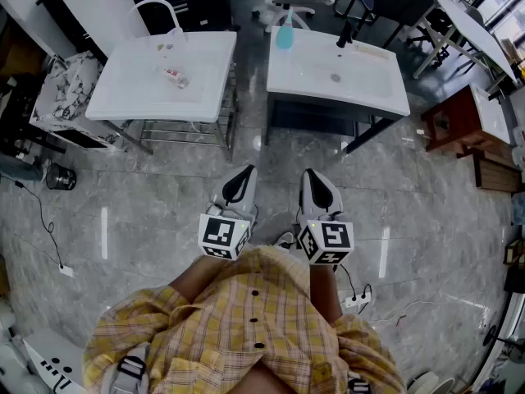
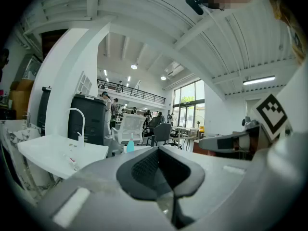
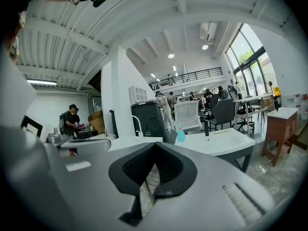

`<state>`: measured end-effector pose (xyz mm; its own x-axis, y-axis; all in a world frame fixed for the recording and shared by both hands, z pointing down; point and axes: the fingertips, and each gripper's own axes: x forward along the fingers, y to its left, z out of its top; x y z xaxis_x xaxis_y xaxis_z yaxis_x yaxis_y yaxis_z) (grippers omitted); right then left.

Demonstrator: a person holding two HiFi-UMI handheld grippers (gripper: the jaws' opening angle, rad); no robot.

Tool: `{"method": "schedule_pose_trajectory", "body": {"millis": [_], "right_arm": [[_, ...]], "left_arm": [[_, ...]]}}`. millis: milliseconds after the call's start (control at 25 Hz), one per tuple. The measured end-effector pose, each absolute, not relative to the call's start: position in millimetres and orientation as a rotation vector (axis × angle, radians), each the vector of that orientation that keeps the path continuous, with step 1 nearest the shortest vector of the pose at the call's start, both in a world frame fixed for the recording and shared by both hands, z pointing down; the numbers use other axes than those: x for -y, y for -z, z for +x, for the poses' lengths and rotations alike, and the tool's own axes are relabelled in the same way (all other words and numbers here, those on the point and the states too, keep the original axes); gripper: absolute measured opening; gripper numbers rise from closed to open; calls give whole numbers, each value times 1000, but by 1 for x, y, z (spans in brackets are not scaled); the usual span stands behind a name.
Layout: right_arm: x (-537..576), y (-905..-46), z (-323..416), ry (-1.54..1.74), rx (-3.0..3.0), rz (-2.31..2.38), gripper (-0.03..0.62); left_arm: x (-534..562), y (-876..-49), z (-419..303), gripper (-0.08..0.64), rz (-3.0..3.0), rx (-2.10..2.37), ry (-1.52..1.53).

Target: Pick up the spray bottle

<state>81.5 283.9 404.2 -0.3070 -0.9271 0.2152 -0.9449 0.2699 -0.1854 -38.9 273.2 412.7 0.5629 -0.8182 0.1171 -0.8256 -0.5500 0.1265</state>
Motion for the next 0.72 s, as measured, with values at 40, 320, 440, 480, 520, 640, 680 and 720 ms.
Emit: {"method": "schedule_pose_trajectory", "body": {"millis": [40, 320, 440, 480, 520, 640, 680, 720], "right_arm": [[-284, -404, 78, -425, 2448, 1813, -5], [-280, -406, 53, -440, 2442, 1860, -5], [-278, -407, 43, -449, 2415, 1896, -3], [-278, -407, 40, -449, 2405, 1906, -3], [-278, -408, 37, -447, 2396, 1915, -3], [-281, -409, 28, -427, 2366, 1927, -3], [-282, -411, 25, -424, 2351, 1920, -2], [-283, -413, 23, -426, 2336, 1915, -2]], "left_arm": [[-273, -413, -42, 0, 2629, 1389, -64], [-269, -413, -70, 0, 2644, 1358, -58], [-266, -412, -84, 0, 2647, 1343, -49], [-265, -412, -89, 0, 2645, 1339, -44], [-264, -413, -93, 0, 2641, 1334, -38], [-262, -419, -105, 0, 2614, 1317, -17], [-262, -421, -108, 0, 2606, 1312, -11], [-261, -422, -110, 0, 2600, 1308, -5]]}}
